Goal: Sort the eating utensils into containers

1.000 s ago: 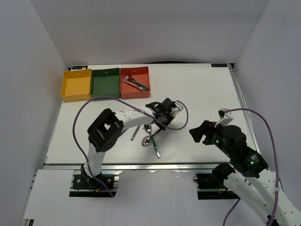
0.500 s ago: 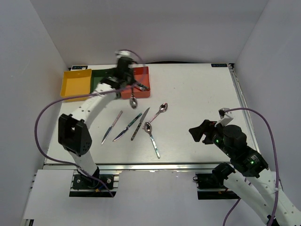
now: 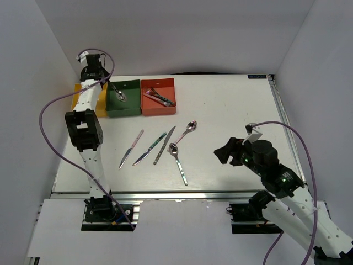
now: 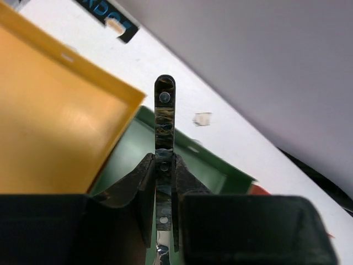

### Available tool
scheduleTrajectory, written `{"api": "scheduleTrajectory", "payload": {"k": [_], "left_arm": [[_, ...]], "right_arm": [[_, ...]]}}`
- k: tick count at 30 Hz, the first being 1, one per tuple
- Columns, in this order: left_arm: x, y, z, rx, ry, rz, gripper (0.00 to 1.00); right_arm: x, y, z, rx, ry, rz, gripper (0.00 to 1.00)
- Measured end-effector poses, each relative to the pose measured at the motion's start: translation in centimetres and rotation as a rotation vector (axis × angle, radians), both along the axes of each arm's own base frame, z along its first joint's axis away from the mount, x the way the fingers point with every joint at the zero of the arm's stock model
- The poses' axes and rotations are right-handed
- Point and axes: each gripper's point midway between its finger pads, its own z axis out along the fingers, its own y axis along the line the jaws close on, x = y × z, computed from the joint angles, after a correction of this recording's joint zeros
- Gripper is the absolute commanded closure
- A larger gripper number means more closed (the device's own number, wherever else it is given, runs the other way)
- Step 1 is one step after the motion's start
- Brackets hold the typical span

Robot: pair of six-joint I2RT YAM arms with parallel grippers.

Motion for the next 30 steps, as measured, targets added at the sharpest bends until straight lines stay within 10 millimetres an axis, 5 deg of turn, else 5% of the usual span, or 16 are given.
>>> {"api": "scheduleTrajectory", "payload": {"k": [4,7,10,13,16,23,25,27,30], "left_arm": [[-0.1,0.8,-4.5,-0.046,0.05,0.001,0.98],[-0.2,-0.1,-6.2,-0.08,0.059,-0.024,0.93],[0.4,-1.3,-6.1,-0.112,0.034,-0.061,0.86],[1.0,-2.2,-5.3,-0.134,-0.006,-0.086,0.66],[0.9,-3.0,-5.6,-0.157,-0.014,-0.095,0.5],[-1.2,-4.5,-7.3,-0.205,0.036,-0.096,0.4],[-2.4,-4.8,-7.0,-0.212,0.05,-0.098,0.29],[-3.8,-5.1,-5.6,-0.206,0.057,-0.106,0.02],[-5.9,-5.9,-0.5,-0.192,0.013,-0.126,0.02]], "right_arm": [[0.6,0.4,-0.5,-0.017,0.013,0.003,0.24],[1.1,1.1,-1.0,-0.005,0.012,0.016,0.24],[1.4,2.4,-2.6,0.007,0.052,0.053,0.25],[1.6,3.6,-4.9,-0.005,0.119,0.088,0.24],[1.4,4.6,-6.9,-0.028,0.18,0.112,0.11],[1.0,8.8,-8.4,-0.122,0.22,0.2,0.11],[1.0,10.3,-8.8,-0.172,0.219,0.214,0.11],[1.3,12.0,-9.4,-0.237,0.215,0.221,0.13],[2.0,14.6,-11.0,-0.337,0.212,0.233,0.27]]}}
